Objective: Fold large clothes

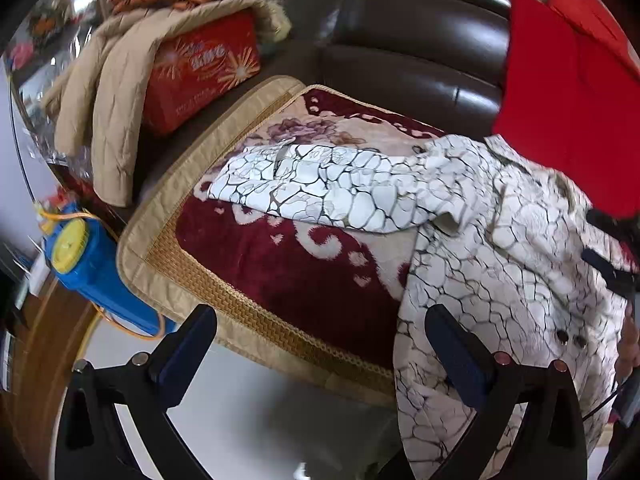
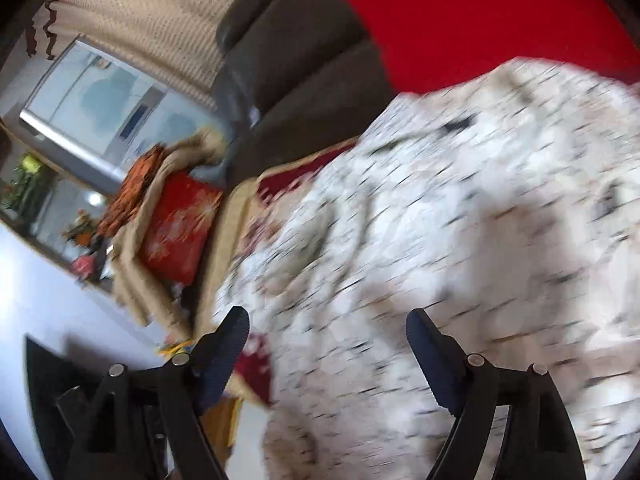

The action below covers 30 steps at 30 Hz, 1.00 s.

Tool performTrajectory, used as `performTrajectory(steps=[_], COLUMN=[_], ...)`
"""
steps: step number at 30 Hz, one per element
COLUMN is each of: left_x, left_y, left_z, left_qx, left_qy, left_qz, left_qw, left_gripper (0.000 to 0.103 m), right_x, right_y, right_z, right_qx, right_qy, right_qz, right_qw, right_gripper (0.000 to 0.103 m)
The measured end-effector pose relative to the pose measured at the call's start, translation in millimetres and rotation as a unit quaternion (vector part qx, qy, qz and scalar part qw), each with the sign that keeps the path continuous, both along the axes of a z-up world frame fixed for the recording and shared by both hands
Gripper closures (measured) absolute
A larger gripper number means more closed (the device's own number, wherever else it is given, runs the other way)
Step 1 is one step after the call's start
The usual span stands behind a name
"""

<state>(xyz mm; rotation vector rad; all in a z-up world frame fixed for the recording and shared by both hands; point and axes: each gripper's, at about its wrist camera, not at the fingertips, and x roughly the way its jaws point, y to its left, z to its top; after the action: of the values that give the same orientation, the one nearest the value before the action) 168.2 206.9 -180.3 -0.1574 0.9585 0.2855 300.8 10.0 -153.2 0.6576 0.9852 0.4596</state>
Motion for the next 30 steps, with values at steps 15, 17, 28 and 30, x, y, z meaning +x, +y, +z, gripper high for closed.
performTrajectory(steps=[15,17,28,30], left_x=[64,74,128,132], left_y=[137,150,192,194], left_z=[-64,-73,-126,-122], left_qx=[-0.279,-0.299,-0.382,-0.376], left_qy=[-0.043,-0.05,-0.042,-0.05], left_qz=[0.152,0.173,0.233,0.218], left_qw=[0.9471,0.9371,0.8935,0.8993], left_gripper=[0.0,0.0,0.063,0.088], right_x=[-4,-8,-55,-59], right_y=[-46,-47,-80,-87], right_z=[-47,-41,-28,-27], right_qx=[-0.061,-0.049,-0.03,-0.034], right_qy=[0.043,0.037,0.008,0.006], right_qz=[-0.041,-0.04,-0.043,-0.05], right_qw=[0.996,0.997,0.999,0.998], right_gripper=[0.049,0.049,0.046,0.046])
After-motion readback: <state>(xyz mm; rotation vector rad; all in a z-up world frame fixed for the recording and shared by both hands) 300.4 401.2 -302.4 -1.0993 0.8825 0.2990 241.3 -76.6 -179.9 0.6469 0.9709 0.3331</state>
